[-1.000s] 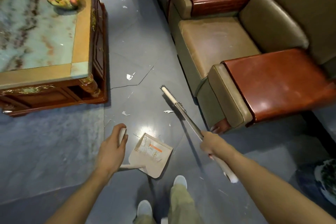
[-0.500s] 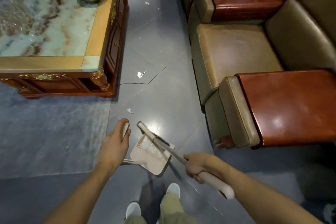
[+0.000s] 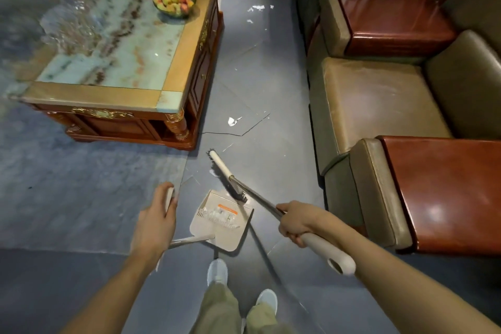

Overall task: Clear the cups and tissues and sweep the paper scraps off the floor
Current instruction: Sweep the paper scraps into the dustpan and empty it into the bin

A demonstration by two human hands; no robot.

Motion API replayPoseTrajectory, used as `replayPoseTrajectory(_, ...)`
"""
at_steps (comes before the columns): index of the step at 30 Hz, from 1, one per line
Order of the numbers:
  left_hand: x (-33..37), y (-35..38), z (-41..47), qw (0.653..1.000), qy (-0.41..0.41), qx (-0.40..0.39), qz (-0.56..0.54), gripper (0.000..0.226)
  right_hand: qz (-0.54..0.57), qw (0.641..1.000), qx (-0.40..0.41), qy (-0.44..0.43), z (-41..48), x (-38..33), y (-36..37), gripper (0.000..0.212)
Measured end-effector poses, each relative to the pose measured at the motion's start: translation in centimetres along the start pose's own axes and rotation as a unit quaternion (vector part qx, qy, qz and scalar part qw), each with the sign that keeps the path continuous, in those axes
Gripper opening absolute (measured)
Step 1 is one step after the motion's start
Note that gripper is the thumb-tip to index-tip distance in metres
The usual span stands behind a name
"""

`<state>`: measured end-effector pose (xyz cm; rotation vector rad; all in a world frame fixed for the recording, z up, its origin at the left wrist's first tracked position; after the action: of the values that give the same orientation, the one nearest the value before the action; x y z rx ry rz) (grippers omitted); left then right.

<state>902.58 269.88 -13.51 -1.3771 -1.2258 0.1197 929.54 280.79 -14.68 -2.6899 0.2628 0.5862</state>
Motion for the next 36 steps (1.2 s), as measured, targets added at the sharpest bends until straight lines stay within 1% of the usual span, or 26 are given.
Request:
replayPoseTrajectory(4,-2.1,-2.2,2.9,0.999,-0.038,0.019,-0.025,0.018,-0.073,0.996,0.038,-0.026,3.1,-4.2,-1.2,0.041)
replayPoseTrajectory(7,-3.4,-3.6,6.0,0.997,-0.053,0.027,-0.043,0.017,-0.145,0.988,0.057,-0.021,6.3,-7.2,-1.9,0.044)
replayPoseTrajectory(10,-4.0,-4.6,10.1,0.996,-0.071,0.033,-0.05,0.015,-0.188,0.98,0.06,-0.008,10.0,-10.0,-2.3,0.044)
replayPoseTrajectory(13,-4.0,-5.3,13.6,0.995,-0.077,0.024,-0.057,0.014,-0.215,0.976,0.026,0.0,13.0,-12.4,-1.2,0.044)
replayPoseTrajectory(15,-3.7,-5.6,15.5,0.995,-0.072,0.015,-0.063,0.014,-0.217,0.976,-0.014,0.001,14.3,-13.8,0.3,0.044)
replayPoseTrajectory(19,-1.7,-5.3,18.2,0.997,-0.041,-0.013,-0.068,0.014,-0.167,0.979,-0.113,0.014,14.5,-15.6,2.0,0.047)
replayPoseTrajectory(20,-1.3,-5.2,18.8,0.997,-0.033,-0.019,-0.067,0.014,-0.139,0.983,-0.119,0.021,14.3,-15.8,1.4,0.048)
replayPoseTrajectory(22,-0.5,-5.0,19.8,0.997,-0.021,-0.031,-0.061,0.015,-0.044,0.991,-0.119,0.046,13.7,-16.2,-0.8,0.051)
replayPoseTrajectory(24,0.7,-4.6,20.8,0.998,0.005,-0.048,-0.046,0.017,0.037,0.99,-0.122,0.067,13.0,-16.5,-3.3,0.055)
replayPoseTrajectory(25,1.5,-4.4,21.3,0.998,0.02,-0.055,-0.039,0.017,0.057,0.989,-0.12,0.069,12.7,-16.7,-4.5,0.057)
replayPoseTrajectory(29,5.7,-3.6,24.3,0.996,0.067,-0.049,-0.026,0.021,0.076,0.994,-0.061,0.055,13.5,-16.7,-10.0,0.059)
replayPoseTrajectory(33,9.9,-2.8,27.9,0.995,0.086,-0.023,-0.039,0.021,0.098,0.994,0.014,0.038,15.8,-15.8,-16.6,0.056)
replayPoseTrajectory(36,13.2,-1.7,31.5,0.995,0.096,-0.014,-0.018,0.018,0.076,0.995,0.064,0.029,18.9,-15.4,-22.3,0.043)
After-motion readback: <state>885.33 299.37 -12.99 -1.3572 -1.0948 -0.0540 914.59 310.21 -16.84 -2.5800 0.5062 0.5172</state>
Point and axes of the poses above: each hand's wrist, its own z-axis towards the middle knuckle, its own y-axis out of the palm, x = y × z, the point moved 7 cm from there along z, towards the middle knuckle, and after that the axes turned 8 degrees about -y, right-handed, at the moved point
